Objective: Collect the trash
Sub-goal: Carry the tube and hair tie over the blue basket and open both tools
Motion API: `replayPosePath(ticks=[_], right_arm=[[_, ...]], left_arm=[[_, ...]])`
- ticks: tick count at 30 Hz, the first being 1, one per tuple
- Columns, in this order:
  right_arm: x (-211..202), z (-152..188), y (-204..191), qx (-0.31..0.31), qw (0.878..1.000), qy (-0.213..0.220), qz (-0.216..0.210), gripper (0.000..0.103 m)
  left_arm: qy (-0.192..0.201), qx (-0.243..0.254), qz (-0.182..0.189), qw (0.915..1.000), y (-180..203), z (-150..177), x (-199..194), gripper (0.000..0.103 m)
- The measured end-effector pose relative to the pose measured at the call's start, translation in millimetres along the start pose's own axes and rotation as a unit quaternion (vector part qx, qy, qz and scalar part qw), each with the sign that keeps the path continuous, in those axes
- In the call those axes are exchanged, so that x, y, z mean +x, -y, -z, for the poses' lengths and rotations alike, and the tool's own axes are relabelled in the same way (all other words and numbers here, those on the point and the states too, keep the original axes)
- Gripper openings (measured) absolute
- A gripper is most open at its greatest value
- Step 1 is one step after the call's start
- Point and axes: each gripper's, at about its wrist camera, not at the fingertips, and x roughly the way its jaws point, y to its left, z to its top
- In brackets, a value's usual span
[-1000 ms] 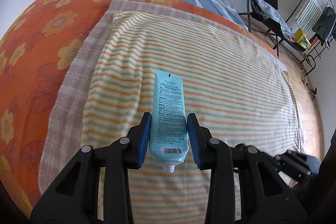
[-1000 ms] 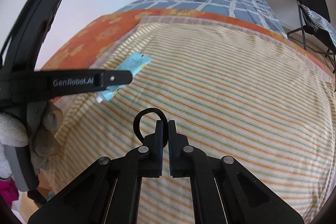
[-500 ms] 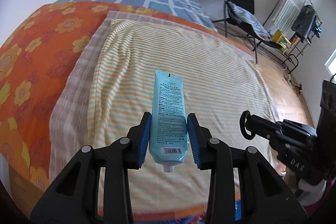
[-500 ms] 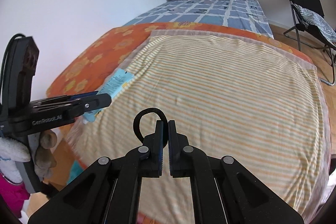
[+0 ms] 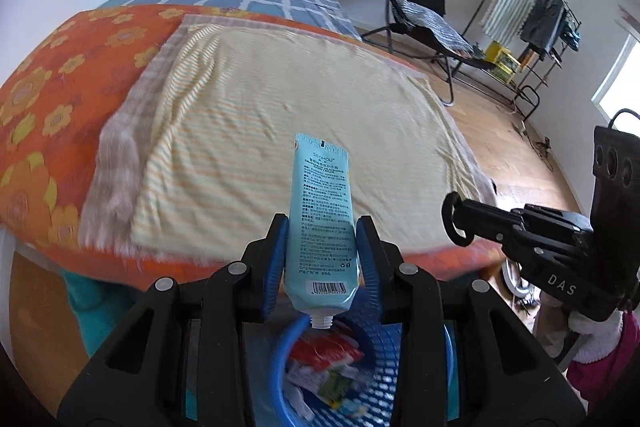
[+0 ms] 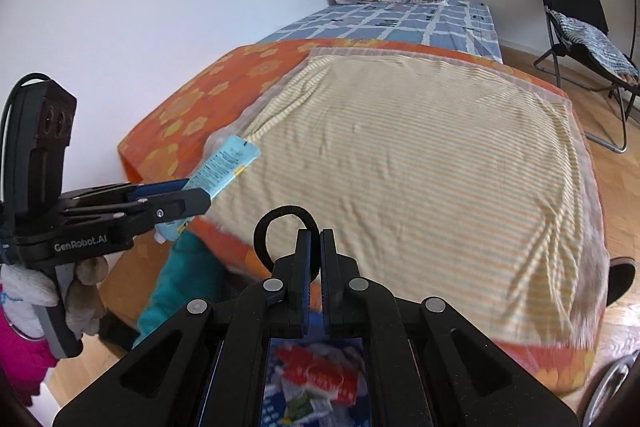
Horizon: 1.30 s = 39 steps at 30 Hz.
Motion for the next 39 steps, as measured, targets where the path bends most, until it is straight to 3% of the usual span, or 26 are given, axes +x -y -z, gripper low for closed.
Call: replayPosePath(ticks=[10,20,30,39], right_arm=[[-31,61,-8,0.01,1.0,-0.018,0.006,0.003],[-31,108,-7,0.033,0.998,-0.046,0.019,0.003],[-23,139,1,0.07,0.995,-0.061,0.026,0.003],[-15,151,2,0.076,0.994,-0.077,0.021,0.003]], left_arm=[[-0.029,-0.002,0.025,0.9993,31,70,-14,0.035],[-0.073,-0.017,0.032,0.9967,40,119,2,0.035],[-0.117,-0.024,0.031,0.9924,43,155,28,0.035],[-0.138,-0.022,0.015,0.9901,40,168,41,0.035]])
